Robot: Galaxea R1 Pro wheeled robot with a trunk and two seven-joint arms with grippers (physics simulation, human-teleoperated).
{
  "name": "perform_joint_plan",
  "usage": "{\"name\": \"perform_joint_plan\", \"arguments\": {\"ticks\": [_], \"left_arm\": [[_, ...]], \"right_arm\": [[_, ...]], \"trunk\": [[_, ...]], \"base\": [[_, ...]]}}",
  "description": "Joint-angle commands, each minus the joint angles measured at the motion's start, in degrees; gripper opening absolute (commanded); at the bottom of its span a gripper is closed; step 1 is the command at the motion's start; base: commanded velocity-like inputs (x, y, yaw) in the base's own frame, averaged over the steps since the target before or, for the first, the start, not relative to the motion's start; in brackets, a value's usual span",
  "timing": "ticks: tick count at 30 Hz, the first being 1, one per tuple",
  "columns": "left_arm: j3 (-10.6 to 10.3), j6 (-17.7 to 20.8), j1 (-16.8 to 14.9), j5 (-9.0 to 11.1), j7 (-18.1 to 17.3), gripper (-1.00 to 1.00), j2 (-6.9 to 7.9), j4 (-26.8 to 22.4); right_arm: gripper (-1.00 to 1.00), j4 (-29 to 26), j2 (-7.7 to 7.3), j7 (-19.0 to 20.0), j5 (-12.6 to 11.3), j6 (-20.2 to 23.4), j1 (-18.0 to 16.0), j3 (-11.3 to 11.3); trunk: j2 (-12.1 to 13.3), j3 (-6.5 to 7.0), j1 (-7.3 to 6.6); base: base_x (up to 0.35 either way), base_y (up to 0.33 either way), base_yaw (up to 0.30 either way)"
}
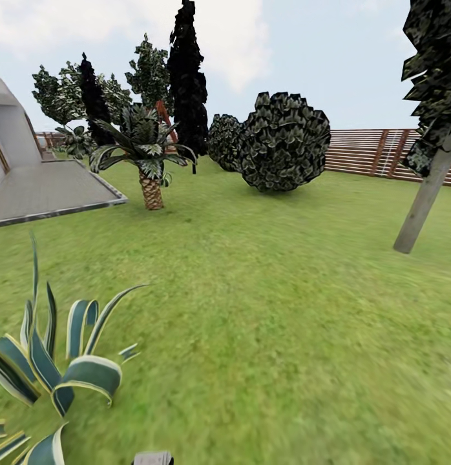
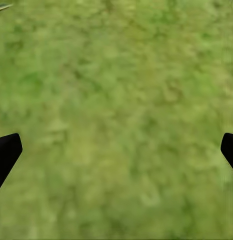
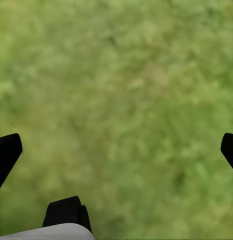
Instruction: Take the three Easter eggs out of the wicker basket on the lawn in the garden, then place them on the lawn next to a single tree (choose any tree) so that all three eggs are next to the same tree and none are left in the basket.
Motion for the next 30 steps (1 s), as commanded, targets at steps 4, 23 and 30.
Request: {"name": "perform_joint_plan", "arguments": {"ticks": [4, 23, 30], "left_arm": [[0.03, -0.18, -0.03, 0.07, 0.05, 1.00, -0.03, 0.03], [0.03, -0.18, -0.03, 0.07, 0.05, 1.00, -0.02, 0.03], [0.03, -0.18, -0.03, 0.07, 0.05, 1.00, -0.07, 0.03]], "right_arm": [[1.00, 0.07, 0.01, -0.02, -0.02, -0.20, -0.04, -0.08], [1.00, 0.07, 0.01, -0.02, -0.02, -0.20, -0.04, -0.08], [1.00, 0.07, 0.01, -0.02, -0.02, -0.20, -0.04, -0.08]], "trunk": [[-0.02, -0.05, 0.03], [-0.02, -0.05, 0.03], [-0.02, -0.05, 0.03]], "base": [[0.329, 0.004, 0.000], [0.330, 0.000, 0.000], [0.330, 0.000, 0.000]]}}
